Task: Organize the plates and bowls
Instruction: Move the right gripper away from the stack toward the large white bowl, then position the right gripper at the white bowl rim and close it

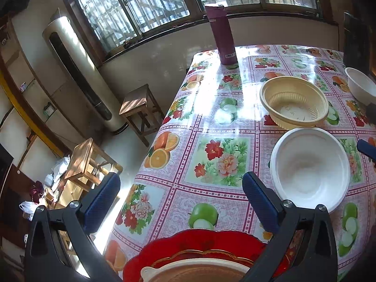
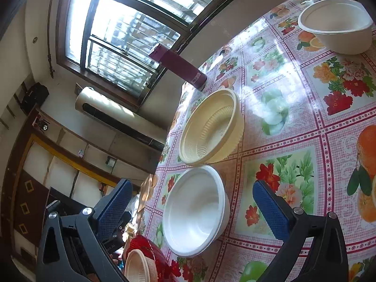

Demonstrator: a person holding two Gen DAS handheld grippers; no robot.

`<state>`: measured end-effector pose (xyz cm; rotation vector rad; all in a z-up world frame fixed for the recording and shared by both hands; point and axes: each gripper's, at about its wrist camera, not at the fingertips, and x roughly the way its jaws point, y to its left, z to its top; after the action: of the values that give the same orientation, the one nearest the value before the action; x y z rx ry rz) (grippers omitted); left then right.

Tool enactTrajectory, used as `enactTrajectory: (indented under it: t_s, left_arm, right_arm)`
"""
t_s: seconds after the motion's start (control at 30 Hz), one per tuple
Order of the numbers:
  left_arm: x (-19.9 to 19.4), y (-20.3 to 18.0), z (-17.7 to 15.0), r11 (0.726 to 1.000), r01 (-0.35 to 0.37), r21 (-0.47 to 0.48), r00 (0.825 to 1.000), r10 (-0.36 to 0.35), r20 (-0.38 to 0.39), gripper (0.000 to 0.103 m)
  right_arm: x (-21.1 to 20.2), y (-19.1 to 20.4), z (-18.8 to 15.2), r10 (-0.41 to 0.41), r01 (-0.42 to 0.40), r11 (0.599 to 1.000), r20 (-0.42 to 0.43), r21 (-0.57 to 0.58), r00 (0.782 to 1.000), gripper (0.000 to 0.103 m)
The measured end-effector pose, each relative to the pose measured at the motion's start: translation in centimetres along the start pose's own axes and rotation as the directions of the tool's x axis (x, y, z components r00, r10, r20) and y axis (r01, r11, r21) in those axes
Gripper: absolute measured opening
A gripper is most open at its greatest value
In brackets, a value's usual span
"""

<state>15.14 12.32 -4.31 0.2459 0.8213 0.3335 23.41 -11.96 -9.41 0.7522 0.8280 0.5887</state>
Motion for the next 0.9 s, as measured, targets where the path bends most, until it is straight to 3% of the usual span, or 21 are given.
enactTrajectory:
  t_s: [0.9]
  left_arm:
    - [2.3,-5.4,1.8,0.997,0.075,0.009,0.995,-0.074,-0.070,0.103]
  right_arm:
    - [2.4,-0.3,-0.3,0.014,-0.010,0.999,-0.100,0.037,0.995,0.102]
